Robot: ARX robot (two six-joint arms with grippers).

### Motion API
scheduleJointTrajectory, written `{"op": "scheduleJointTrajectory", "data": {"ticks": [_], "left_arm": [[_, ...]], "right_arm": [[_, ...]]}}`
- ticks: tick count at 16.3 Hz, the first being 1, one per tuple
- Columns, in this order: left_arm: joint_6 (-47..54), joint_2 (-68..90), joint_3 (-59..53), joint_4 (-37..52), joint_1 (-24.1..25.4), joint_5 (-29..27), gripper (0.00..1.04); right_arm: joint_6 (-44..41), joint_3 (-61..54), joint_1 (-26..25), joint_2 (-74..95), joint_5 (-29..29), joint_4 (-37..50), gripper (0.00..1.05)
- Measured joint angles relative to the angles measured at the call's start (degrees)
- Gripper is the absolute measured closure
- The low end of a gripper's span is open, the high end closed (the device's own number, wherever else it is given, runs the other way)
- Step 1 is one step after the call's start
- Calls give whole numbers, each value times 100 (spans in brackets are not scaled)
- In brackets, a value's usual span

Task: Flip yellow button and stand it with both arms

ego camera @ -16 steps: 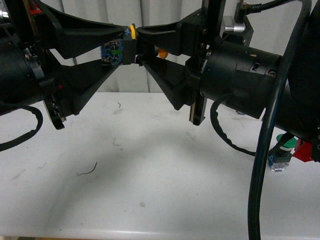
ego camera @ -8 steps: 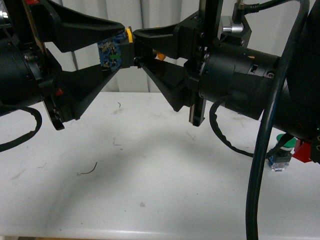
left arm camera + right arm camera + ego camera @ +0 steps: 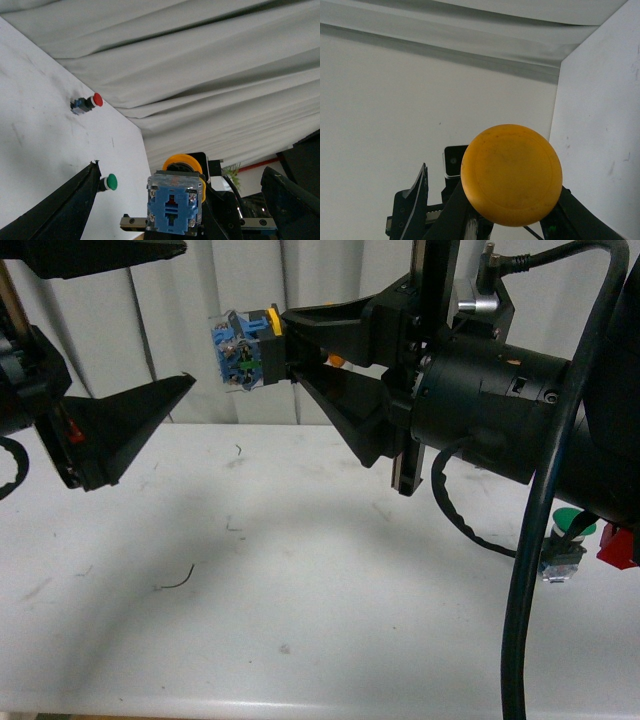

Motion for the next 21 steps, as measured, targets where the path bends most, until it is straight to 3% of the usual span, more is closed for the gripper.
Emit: {"op": "scheduleJointTrajectory", "data": {"ticks": [3,6,9,12,13,14,16,17,19,21], "left_arm": [[87,-608,-433,-15,584,369,7],[1115,-2363,-1250,-17,1222,772,7],[2804,-4970,-1620,-1453,2098,1480,7],[4323,-7287,-1624,-3860,2903,1888,7],[4968,-7687,-1429,-4887,2761,1572,10],[5560,-7960,-1097,-6225,2208,188,20],[6607,-8572,-1349,-7713,1550,-1906,44],[6811,-8574,-1624,-7766,1440,-2494,55],[6999,-8791,-1961,-7696,520,-3488,78],[7058,-9012,-2114,-7549,466,-3626,102]], "right_arm": [[-20,2,-188,0,-37,0,77],[-20,35,-345,-33,-87,0,77],[-26,46,-374,-83,-127,2,77],[-48,48,-378,-107,-149,-2,77],[-72,48,-378,-107,-146,-2,77],[-111,48,-369,-120,-149,0,77],[-173,55,-361,-149,-146,-4,77],[-192,55,-341,-186,-149,-7,77],[-225,57,-328,-260,-142,2,77],[-284,57,-328,-275,-144,2,77]]}}
